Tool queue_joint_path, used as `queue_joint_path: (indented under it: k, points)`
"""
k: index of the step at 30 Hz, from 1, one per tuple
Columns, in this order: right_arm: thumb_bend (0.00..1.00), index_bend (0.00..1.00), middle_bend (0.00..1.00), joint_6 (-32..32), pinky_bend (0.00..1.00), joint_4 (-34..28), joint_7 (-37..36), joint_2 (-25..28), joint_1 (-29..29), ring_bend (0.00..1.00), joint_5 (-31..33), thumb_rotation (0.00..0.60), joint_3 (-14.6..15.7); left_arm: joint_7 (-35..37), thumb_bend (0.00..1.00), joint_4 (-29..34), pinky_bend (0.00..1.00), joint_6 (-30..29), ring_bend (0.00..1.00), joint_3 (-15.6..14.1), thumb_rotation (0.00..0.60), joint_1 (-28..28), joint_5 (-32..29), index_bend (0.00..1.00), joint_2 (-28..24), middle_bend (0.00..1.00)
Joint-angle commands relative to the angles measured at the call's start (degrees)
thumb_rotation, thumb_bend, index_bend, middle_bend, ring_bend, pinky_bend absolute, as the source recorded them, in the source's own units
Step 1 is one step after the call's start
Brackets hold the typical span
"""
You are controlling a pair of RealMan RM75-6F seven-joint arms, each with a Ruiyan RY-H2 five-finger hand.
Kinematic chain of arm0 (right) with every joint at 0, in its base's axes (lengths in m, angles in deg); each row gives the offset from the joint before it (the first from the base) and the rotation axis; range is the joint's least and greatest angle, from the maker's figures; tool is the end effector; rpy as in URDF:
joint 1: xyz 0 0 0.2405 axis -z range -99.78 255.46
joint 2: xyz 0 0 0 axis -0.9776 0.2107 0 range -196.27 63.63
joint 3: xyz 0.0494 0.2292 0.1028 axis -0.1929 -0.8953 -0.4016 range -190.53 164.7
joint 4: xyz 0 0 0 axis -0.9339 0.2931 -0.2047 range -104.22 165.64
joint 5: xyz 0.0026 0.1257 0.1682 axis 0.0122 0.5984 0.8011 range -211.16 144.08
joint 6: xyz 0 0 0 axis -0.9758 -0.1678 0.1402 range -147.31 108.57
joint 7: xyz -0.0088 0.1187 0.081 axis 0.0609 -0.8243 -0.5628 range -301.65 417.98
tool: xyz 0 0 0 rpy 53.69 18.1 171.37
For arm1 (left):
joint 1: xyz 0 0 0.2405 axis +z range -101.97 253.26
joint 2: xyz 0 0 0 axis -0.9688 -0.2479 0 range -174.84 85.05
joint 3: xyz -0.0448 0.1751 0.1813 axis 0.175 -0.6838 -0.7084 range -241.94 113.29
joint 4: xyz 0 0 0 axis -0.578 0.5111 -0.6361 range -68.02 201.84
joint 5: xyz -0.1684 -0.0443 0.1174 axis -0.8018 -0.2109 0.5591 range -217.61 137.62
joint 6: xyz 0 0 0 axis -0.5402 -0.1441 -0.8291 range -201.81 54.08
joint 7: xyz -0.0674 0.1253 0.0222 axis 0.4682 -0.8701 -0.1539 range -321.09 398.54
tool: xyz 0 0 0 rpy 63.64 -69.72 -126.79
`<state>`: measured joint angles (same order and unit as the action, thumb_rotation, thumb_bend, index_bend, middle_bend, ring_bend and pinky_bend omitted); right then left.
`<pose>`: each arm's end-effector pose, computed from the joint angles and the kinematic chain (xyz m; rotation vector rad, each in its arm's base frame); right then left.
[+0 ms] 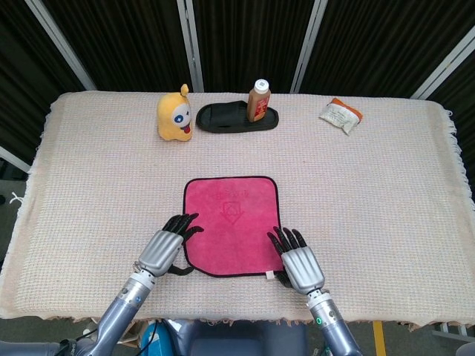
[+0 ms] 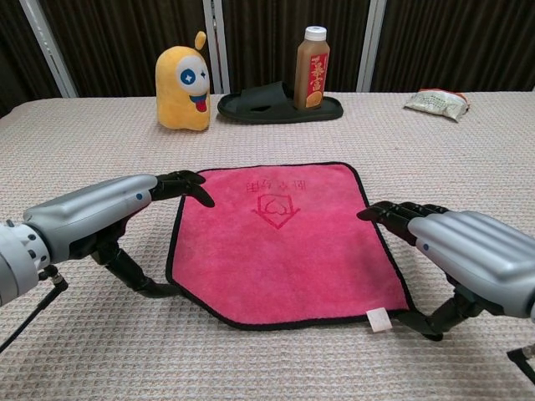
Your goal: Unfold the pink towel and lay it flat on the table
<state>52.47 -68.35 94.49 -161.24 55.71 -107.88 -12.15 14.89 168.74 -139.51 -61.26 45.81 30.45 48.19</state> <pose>-0.1641 -0.2052 -0.0394 1.8229 -0.9814 0.8895 -0.1300 0.2337 -0.0380 -1.8526 -1.1867 -1.0678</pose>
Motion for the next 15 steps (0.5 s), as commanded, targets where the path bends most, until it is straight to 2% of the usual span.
queue_joint_path:
  k: [1, 7, 11, 15]
  points:
    - [0.23, 0.00, 0.01, 0.3, 0.06, -1.0, 0.3, 0.8, 0.3, 0.00, 0.0, 0.600, 0.0, 0.5, 0.00, 1.4, 0.00, 1.2, 0.00, -0.6, 0.600, -0.2, 0.0, 0.10, -1.8, 0.00]
    - [0.22, 0.00, 0.00, 1.5, 0.04, -3.9, -0.5, 3.0, 1.2, 0.00, -1.9, 0.600, 0.7, 2.9, 0.00, 4.5, 0.00, 2.2, 0.00, -1.5, 0.600, 0.0, 1.3, 0.02, -5.9, 0.00]
    - [0.22, 0.00, 0.00, 3.6, 0.04, -6.4, -2.5, 6.1, 2.1, 0.00, -5.3, 0.600, 1.1, 6.6, 0.00, 7.2, 0.00, -2.5, 0.00, -2.4, 0.600, 3.0, 4.9, 0.02, -9.6, 0.00]
    - [0.22, 0.00, 0.00, 5.1, 0.04, -4.7, -5.6, 9.2, 2.9, 0.00, -6.9, 0.600, 0.8, 9.6, 0.00, 5.9, 0.00, -8.5, 0.00, -3.4, 0.600, 6.4, 9.7, 0.02, -11.8, 0.00]
